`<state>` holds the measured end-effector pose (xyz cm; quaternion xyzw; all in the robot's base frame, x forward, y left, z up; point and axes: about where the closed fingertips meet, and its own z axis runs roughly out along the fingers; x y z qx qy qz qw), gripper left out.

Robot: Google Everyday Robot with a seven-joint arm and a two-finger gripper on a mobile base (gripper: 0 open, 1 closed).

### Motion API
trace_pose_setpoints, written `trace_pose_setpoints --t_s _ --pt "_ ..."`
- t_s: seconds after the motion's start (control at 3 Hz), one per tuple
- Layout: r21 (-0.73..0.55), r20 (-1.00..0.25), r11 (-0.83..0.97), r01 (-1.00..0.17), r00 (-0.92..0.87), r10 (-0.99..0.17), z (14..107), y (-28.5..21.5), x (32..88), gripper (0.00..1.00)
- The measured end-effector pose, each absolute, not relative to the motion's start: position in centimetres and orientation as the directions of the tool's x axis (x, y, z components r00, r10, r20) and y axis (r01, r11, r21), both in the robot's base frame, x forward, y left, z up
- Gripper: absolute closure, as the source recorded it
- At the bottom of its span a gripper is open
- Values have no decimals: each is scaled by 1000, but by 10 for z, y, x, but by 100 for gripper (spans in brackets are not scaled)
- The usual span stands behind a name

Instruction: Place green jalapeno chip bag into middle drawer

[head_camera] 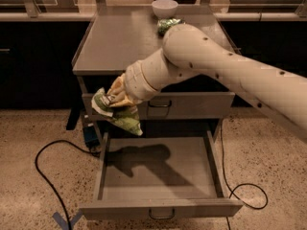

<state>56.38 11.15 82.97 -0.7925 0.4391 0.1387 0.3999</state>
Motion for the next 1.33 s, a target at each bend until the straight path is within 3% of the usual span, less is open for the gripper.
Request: trace_pose_setpoints --t_s 1.0,1.33 --pt "-484 -691 1 -875 381 -614 744 6 532 100" --pt "-480 -695 1 -877 380 -610 734 7 531 100"
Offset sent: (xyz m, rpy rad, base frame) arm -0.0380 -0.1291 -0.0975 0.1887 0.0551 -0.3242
